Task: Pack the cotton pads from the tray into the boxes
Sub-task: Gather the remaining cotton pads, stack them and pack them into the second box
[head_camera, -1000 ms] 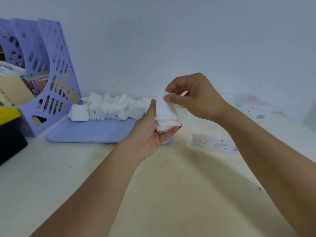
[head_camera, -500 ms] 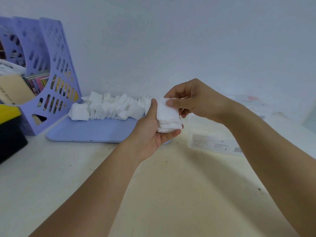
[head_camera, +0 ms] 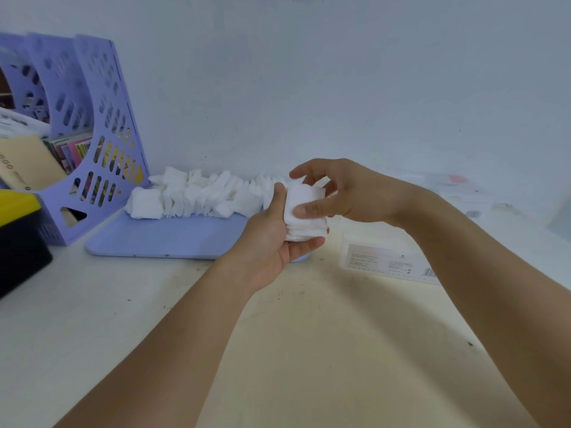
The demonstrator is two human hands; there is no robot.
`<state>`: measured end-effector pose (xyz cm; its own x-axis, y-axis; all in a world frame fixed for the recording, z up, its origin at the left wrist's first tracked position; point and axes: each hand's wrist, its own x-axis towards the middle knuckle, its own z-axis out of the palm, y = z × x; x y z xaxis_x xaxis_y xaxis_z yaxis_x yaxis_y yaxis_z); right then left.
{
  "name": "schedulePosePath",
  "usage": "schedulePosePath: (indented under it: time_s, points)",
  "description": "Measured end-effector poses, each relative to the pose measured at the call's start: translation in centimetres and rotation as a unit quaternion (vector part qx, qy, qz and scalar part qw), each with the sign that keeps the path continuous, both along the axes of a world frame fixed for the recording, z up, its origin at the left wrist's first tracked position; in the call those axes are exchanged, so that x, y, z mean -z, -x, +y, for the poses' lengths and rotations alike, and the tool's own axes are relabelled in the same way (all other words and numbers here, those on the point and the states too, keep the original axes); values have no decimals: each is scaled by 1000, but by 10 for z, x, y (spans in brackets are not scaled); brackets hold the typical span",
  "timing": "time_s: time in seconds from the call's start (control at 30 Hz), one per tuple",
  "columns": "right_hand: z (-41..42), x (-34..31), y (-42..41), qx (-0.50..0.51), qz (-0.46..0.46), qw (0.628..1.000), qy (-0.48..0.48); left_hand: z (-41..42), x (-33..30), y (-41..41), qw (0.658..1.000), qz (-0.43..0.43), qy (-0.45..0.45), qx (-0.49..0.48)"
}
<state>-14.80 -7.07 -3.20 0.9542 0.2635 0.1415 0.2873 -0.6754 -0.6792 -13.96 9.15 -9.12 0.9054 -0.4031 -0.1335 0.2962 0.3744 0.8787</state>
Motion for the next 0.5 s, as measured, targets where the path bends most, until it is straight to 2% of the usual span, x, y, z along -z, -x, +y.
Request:
schedulePosePath:
  time_s: [0.13,0.37,0.5]
  points:
    - [-6,0,0,-43,-5,999,-7,2,-2,-2,1000,14,5,6]
    - [-22,-5,-2,-61,-58,995,-52,12,-7,-5,984,75,131,95]
    - [-21,-1,-5,-79,-78,992,-56,12,-6,-5,980,60,145,125]
